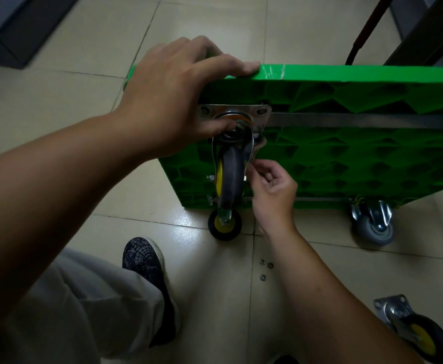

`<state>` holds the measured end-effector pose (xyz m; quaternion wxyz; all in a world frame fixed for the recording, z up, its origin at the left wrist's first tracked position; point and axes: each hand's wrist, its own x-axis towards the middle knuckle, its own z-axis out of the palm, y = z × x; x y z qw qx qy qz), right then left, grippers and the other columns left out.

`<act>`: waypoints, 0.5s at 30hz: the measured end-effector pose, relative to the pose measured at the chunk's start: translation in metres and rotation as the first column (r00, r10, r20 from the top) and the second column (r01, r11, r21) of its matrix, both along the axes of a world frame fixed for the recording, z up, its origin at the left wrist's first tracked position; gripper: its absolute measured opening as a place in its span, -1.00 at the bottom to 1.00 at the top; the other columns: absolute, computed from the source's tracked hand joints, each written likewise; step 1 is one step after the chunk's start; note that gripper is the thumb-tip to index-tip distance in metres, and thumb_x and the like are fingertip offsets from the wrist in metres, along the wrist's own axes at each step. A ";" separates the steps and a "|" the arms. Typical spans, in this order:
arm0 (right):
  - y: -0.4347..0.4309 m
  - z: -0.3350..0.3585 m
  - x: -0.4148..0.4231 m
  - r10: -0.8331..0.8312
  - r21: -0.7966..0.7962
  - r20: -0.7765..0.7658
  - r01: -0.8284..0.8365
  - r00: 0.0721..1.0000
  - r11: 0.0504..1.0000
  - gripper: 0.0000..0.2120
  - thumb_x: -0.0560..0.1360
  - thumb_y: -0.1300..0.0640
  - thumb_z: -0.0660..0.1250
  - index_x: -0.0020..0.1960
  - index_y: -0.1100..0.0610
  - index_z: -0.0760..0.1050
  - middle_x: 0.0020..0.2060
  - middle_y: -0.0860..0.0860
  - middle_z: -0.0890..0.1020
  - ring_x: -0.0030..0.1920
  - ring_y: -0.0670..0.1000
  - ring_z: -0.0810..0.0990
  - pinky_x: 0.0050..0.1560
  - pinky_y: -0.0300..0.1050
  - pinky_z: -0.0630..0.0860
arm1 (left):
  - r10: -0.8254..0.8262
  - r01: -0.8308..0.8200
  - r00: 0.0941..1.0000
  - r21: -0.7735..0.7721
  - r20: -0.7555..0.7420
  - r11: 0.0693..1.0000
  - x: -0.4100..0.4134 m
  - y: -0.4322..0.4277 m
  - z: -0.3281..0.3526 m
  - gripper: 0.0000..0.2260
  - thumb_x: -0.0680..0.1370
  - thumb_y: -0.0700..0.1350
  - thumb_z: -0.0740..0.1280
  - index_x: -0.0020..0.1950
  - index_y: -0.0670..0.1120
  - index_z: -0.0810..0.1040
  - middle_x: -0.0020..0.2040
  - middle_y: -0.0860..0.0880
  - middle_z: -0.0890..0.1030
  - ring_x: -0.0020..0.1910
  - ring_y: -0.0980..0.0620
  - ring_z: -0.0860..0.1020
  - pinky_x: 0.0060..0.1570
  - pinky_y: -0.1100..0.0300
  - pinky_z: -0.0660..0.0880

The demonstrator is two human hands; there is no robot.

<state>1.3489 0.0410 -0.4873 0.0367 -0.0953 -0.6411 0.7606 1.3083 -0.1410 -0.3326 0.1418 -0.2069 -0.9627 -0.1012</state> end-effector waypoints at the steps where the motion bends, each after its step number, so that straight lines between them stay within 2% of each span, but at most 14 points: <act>1: 0.000 -0.002 -0.001 -0.010 -0.002 0.004 0.010 1.000 1.000 -0.90 0.52 0.40 0.40 -0.03 0.23 0.58 -0.20 0.04 0.67 -0.18 -0.16 0.66 -0.11 -0.32 0.55 | 0.000 0.000 1.000 -0.003 -0.003 1.000 0.000 0.000 -0.001 -0.39 0.46 0.23 0.32 0.51 0.18 0.38 0.29 -0.10 0.52 0.19 -0.14 0.46 0.01 0.10 0.20; 6: 0.002 -0.007 -0.011 -0.038 0.069 -0.025 0.040 0.999 0.997 -0.86 0.51 0.38 0.42 -0.11 0.17 0.59 -0.24 -0.01 0.67 -0.19 -0.16 0.66 -0.11 -0.31 0.55 | -0.012 0.012 1.000 -0.014 -0.006 1.000 -0.001 -0.002 -0.002 -0.39 0.47 0.22 0.33 0.52 0.19 0.37 0.29 -0.10 0.52 0.19 -0.15 0.46 0.02 0.10 0.20; 10: 0.021 0.000 -0.012 -0.007 0.295 -0.118 0.042 0.993 0.955 -0.89 0.51 0.29 0.47 -0.09 0.10 0.62 -0.23 -0.08 0.67 -0.18 -0.16 0.65 -0.12 -0.28 0.56 | -0.008 0.008 1.000 -0.013 -0.004 1.000 -0.004 -0.002 -0.002 -0.40 0.48 0.22 0.34 0.52 0.19 0.37 0.28 -0.11 0.52 0.17 -0.16 0.47 0.01 0.09 0.22; 13: 0.048 0.024 -0.017 0.047 0.499 -0.158 0.039 0.986 0.866 -0.94 0.50 0.20 0.50 -0.06 0.07 0.65 -0.19 -0.11 0.67 -0.14 -0.20 0.64 -0.07 -0.32 0.53 | -0.009 0.009 1.000 -0.007 0.000 1.000 -0.004 -0.002 -0.002 -0.40 0.48 0.23 0.36 0.51 0.19 0.39 0.27 -0.11 0.53 0.17 -0.16 0.48 0.01 0.08 0.23; 15: 0.064 0.052 -0.024 0.112 0.704 -0.165 0.038 0.980 0.709 -0.93 0.49 0.12 0.51 -0.05 0.09 0.67 -0.17 -0.05 0.68 -0.11 -0.12 0.63 -0.04 -0.20 0.57 | -0.013 0.013 1.000 0.002 0.001 1.000 -0.003 -0.002 -0.001 -0.40 0.47 0.22 0.38 0.50 0.18 0.40 0.27 -0.11 0.53 0.17 -0.17 0.48 0.01 0.08 0.24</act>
